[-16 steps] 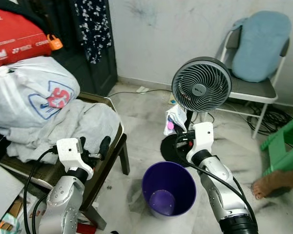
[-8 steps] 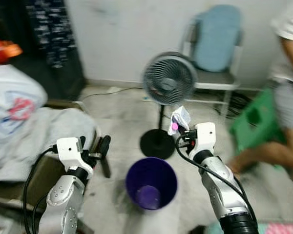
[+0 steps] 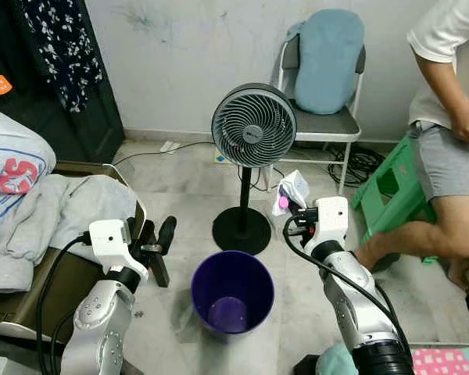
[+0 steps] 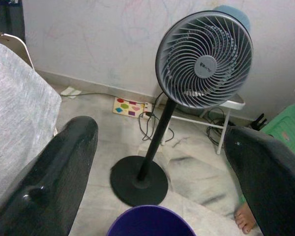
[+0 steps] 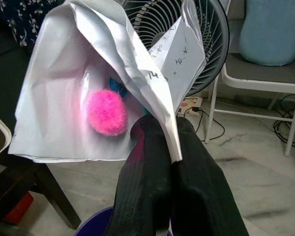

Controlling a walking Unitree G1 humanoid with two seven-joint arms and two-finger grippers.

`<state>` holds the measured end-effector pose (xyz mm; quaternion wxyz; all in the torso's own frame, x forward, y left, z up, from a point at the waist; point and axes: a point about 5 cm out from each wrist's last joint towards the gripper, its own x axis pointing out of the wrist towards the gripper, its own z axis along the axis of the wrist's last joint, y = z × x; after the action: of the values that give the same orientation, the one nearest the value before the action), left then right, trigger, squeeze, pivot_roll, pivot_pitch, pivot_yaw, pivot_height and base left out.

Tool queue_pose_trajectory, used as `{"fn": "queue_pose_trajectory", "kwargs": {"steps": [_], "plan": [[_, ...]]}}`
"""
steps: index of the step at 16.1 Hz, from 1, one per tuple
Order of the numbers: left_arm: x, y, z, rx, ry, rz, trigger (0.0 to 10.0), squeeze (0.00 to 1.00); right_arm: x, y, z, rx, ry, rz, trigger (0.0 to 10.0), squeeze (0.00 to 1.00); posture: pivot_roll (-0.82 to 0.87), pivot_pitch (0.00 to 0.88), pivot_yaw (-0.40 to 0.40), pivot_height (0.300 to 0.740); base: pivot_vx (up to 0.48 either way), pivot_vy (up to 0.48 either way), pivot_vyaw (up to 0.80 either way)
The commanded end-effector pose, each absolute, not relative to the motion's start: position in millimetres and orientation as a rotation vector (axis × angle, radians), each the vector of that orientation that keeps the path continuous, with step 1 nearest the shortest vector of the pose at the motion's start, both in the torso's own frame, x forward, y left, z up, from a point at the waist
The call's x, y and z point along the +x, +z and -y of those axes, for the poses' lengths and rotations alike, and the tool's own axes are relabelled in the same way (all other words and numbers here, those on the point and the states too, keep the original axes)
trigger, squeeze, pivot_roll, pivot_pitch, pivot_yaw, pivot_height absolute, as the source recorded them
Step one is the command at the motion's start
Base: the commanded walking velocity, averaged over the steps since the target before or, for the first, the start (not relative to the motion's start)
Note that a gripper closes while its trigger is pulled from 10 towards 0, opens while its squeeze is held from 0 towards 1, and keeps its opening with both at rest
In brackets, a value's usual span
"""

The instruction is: Clean up the room

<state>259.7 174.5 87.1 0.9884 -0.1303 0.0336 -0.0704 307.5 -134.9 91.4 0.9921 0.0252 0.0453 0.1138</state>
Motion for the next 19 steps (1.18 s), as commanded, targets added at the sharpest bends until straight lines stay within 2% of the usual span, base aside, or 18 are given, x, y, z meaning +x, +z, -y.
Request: {"fn": "queue_pose_trajectory", "kwargs": {"steps": [1, 8, 11, 15, 19], "plan": [[261.8, 90.0, -173.7, -0.258, -0.160, -0.060, 10.0, 0.00, 309.9, 95.3, 133.7, 0.043, 0.234, -0.075, 10.0, 0.00, -0.13, 0.047, 0.005, 0.740, 0.000, 0.000, 0.00], [261.7, 89.8, -173.9, -0.257, -0.161, -0.062, 10.0, 0.00, 309.2, 96.0, 132.2, 0.043, 0.249, -0.068, 10.0, 0.00, -0.13, 0.050, 0.006, 0.740, 0.000, 0.000, 0.00], [261.7, 89.9, -173.7, -0.258, -0.163, -0.063, 10.0, 0.00, 309.1, 96.8, 131.5, 0.042, 0.257, -0.062, 10.0, 0.00, -0.13, 0.050, 0.005, 0.740, 0.273, 0.000, 0.00], [262.0, 89.6, -173.6, -0.258, -0.163, -0.064, 10.0, 0.00, 309.3, 96.8, 131.3, 0.043, 0.258, -0.061, 10.0, 0.00, -0.14, 0.051, 0.005, 0.740, 0.277, 0.000, 0.42], [262.4, 89.2, -173.7, -0.255, -0.163, -0.066, 10.0, 0.00, 309.7, 96.6, 131.4, 0.042, 0.257, -0.060, 10.0, 0.00, -0.14, 0.049, 0.006, 0.740, 0.277, 0.000, 0.00]]}}
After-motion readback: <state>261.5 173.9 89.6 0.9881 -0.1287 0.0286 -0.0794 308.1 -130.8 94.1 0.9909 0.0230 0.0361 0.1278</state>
